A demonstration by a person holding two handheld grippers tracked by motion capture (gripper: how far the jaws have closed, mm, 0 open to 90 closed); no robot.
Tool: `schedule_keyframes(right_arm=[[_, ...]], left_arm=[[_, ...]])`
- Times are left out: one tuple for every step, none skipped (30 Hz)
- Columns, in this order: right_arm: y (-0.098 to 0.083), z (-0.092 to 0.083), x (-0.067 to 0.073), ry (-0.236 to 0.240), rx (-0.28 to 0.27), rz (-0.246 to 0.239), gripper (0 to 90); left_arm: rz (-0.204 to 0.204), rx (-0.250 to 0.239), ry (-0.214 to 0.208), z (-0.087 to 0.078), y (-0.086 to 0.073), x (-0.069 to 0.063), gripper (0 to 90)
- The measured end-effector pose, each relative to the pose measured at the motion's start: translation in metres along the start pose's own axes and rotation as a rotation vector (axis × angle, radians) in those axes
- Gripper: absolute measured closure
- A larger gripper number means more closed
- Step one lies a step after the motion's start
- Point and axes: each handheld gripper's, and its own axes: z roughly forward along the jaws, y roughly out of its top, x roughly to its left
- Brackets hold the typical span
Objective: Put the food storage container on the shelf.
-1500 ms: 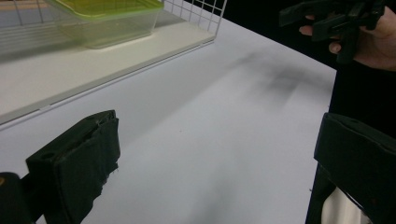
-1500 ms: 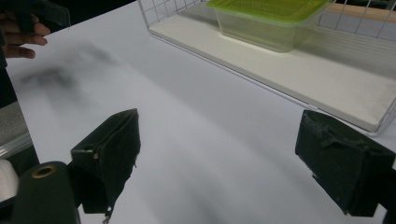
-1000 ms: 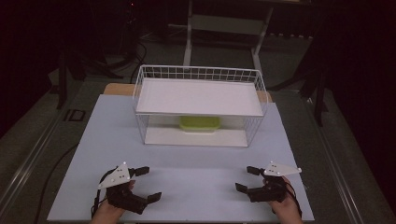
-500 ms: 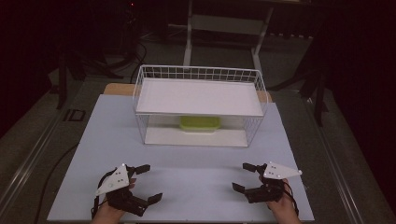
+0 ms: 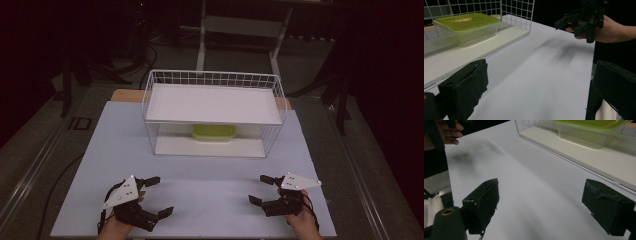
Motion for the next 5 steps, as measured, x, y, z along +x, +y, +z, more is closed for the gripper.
schedule_keyframes(right_arm=[[-0.0004, -0.0007, -0.0016, -0.004, -0.002, 0.007, 14.4], [-0.0004, -0.0007, -0.0016, -0.004, -0.002, 0.007, 14.4], [-0.0008, -0.0007, -0.0027, -0.004, -0.002, 0.012, 14.4], [-0.001, -0.001, -0.0032, -0.007, -0.001, 0.015, 14.4], [-0.001, -0.0012, -0.0038, -0.004, -0.001, 0.018, 14.4]], left_arm=[[-0.001, 0.003, 0.0, 0.0002, 0.0, 0.0001, 1.1], [-0.002, 0.003, -0.001, 0.0003, -0.0001, 0.0002, 1.1], [0.002, 0.008, 0.001, 0.0005, -0.0001, 0.0003, 1.1], [0.002, 0.008, 0.001, 0.0005, -0.0001, 0.0003, 1.1], [0.001, 0.006, 0.0, 0.0006, -0.0002, 0.0003, 1.1]])
